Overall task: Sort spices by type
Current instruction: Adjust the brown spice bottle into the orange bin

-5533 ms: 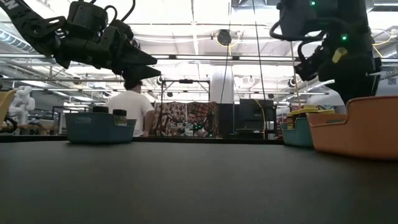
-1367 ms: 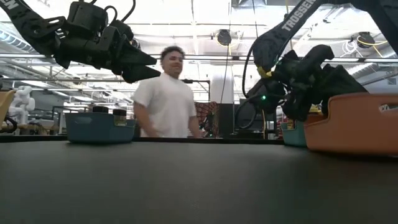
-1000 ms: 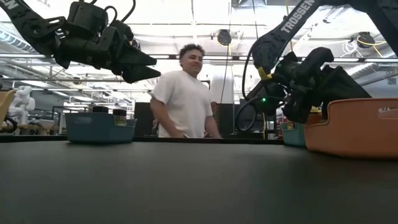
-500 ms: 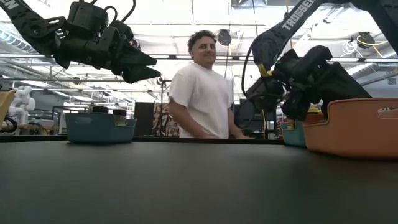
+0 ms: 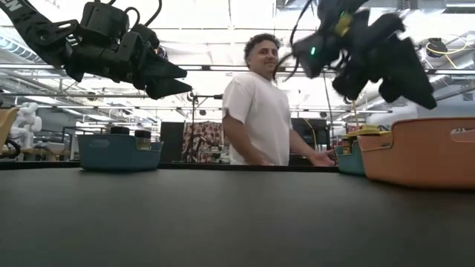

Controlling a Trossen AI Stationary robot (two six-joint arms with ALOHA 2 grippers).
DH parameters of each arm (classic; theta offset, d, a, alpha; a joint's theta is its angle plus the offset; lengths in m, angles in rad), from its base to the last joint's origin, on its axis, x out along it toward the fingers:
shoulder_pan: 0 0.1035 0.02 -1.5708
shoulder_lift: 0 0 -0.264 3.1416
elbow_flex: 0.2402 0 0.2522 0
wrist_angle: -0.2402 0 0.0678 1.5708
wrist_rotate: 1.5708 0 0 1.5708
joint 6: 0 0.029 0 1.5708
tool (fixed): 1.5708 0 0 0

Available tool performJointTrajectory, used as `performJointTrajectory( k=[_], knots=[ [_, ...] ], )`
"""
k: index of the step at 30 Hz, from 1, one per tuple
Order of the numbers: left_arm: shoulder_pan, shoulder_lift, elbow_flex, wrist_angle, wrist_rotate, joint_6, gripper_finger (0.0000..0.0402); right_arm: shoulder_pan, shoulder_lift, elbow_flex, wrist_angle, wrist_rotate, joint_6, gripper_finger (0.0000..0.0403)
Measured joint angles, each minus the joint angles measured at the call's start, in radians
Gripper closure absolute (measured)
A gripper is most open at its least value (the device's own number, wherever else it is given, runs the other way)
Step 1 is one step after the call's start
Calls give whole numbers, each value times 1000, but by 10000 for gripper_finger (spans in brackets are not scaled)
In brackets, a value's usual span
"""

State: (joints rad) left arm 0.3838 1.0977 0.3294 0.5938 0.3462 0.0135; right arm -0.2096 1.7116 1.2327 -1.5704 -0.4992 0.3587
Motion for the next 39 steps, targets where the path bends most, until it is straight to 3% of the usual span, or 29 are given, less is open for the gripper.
performJointTrajectory(
  k=[5,11,13,16,23,32,39],
  knots=[
    [0,0,0,0,0,1,61,120,-70,-1,70,41,64,177],
    [0,0,0,0,0,1,61,255,-87,-2,176,267,138,179],
    [0,0,0,0,0,1,61,288,-87,-2,178,295,153,190],
    [0,0,0,0,0,1,61,320,-87,-2,190,326,188,231],
    [0,0,0,0,0,0,61,343,-87,-14,175,424,206,389],
    [0,0,0,0,0,0,61,340,-87,-136,223,419,219,400],
    [0,0,0,1,0,0,61,342,-88,-119,221,420,232,402]
  ],
)
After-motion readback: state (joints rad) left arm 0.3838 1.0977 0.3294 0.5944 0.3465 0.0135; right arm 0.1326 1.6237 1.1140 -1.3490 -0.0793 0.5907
